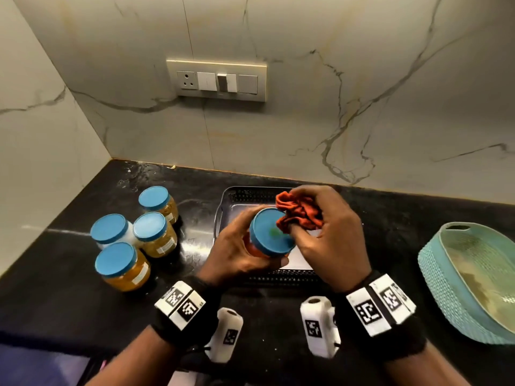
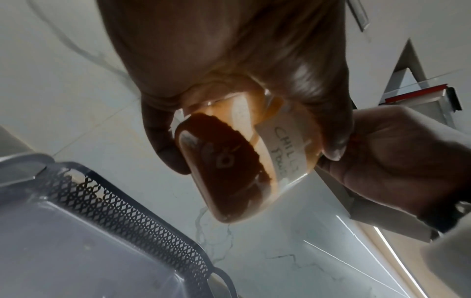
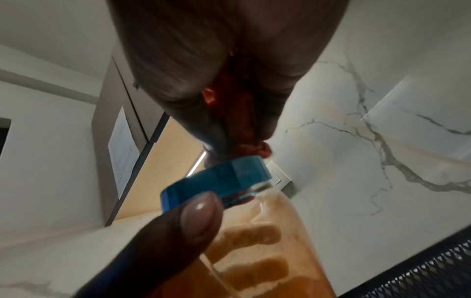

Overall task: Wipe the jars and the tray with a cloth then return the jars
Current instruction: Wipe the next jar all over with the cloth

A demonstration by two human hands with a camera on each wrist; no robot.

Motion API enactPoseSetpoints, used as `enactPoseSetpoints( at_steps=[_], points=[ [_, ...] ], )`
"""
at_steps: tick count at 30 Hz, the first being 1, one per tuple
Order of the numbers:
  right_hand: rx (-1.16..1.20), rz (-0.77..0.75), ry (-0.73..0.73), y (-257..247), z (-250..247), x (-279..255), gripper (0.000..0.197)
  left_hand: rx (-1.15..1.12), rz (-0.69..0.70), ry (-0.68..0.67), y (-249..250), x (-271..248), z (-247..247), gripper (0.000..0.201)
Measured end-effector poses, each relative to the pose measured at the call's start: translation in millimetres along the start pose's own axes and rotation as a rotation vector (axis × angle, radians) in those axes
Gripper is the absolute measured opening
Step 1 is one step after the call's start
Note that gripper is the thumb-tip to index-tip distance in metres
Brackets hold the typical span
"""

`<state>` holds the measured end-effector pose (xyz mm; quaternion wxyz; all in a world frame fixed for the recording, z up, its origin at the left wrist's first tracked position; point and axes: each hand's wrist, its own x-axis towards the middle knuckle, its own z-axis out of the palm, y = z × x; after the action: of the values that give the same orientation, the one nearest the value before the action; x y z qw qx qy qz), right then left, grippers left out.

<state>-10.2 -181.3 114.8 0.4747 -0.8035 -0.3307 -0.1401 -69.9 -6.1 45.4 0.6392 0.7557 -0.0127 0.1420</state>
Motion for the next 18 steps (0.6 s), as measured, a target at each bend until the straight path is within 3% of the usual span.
enactPoseSetpoints(
  at_steps=[3,8,12,18],
  points=[
    [-0.136,-0.027,-0.127,-6.6,10.4,4.7,0.041,0.089,0.057,-0.019,1.5,-3.2,-7.4,0.089],
    [-0.086,-0.104,-0.216,-34.2,25.3,1.8,0.044,0.15,0.108,0.004,9.6,3.4,-22.0,0.078],
    [-0.124,-0.118,-0.318,-34.2,16.7,-6.7,0.036,0.11,0.086,-0.012,9.0,4.1,-34.5,0.082],
    [-0.204,-0.034,-0.278,-18.1,20.6,12.9,0.029,0.202,0.109,-0.028,3.7,1.3,-26.4,0.081]
  ],
)
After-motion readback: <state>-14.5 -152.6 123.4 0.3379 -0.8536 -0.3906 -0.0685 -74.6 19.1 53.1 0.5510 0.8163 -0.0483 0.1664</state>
